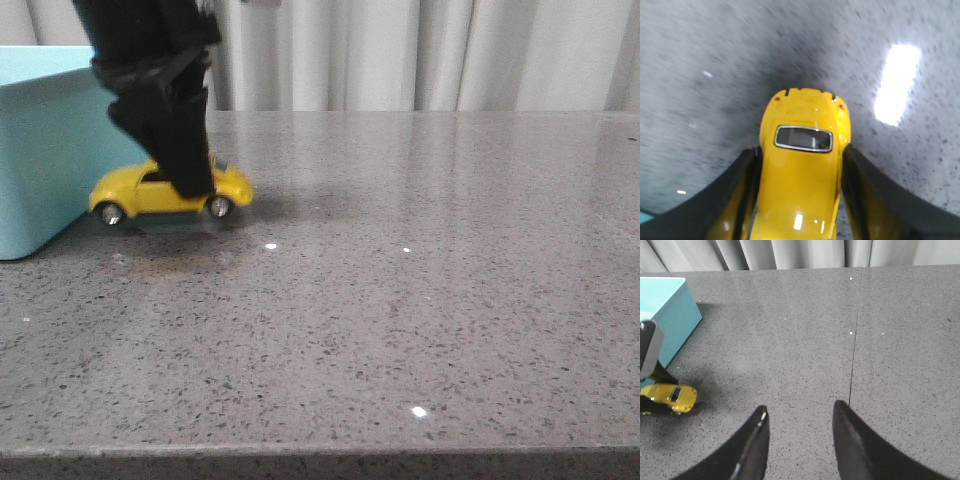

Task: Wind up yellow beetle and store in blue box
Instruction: 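Lift the car with the left gripper and lower it into the blue box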

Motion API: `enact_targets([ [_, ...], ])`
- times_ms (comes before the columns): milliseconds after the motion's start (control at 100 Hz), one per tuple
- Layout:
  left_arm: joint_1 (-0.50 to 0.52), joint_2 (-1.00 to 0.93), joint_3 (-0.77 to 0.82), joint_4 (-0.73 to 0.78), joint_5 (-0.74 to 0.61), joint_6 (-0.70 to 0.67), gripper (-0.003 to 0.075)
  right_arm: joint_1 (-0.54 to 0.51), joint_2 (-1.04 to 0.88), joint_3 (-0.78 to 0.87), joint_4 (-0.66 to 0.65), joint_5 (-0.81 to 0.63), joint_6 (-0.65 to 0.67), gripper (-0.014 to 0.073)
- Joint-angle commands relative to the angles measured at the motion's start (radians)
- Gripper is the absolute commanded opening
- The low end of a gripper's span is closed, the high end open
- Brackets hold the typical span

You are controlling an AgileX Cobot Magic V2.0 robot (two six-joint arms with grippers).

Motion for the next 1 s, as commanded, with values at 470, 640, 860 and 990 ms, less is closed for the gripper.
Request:
enact_targets([
  [470,0.012,-0.087,-0.473,0.187,0.183,-0.177,0.0115,-0.001,-0.005,-0.025,-0.007,-0.087,-0.009,0.0318],
  [640,0.164,-0.105,-0.473,0.165,0.183,-0.302,0.0115,-0.001,-0.005,-0.025,-0.007,-0.088,-0.009,0.0318],
  [860,0.358,-0.102,-0.394,0.034,0.183,-0.31,0.0115,-0.001,-0.005,-0.025,-0.007,-0.088,-0.009,0.0318],
  [990,0.419,-0.078,-0.313,0.034,0.183,-0.31,0.0115,-0.001,-0.005,-0.025,-0.007,-0.088,-0.009,0.0318],
])
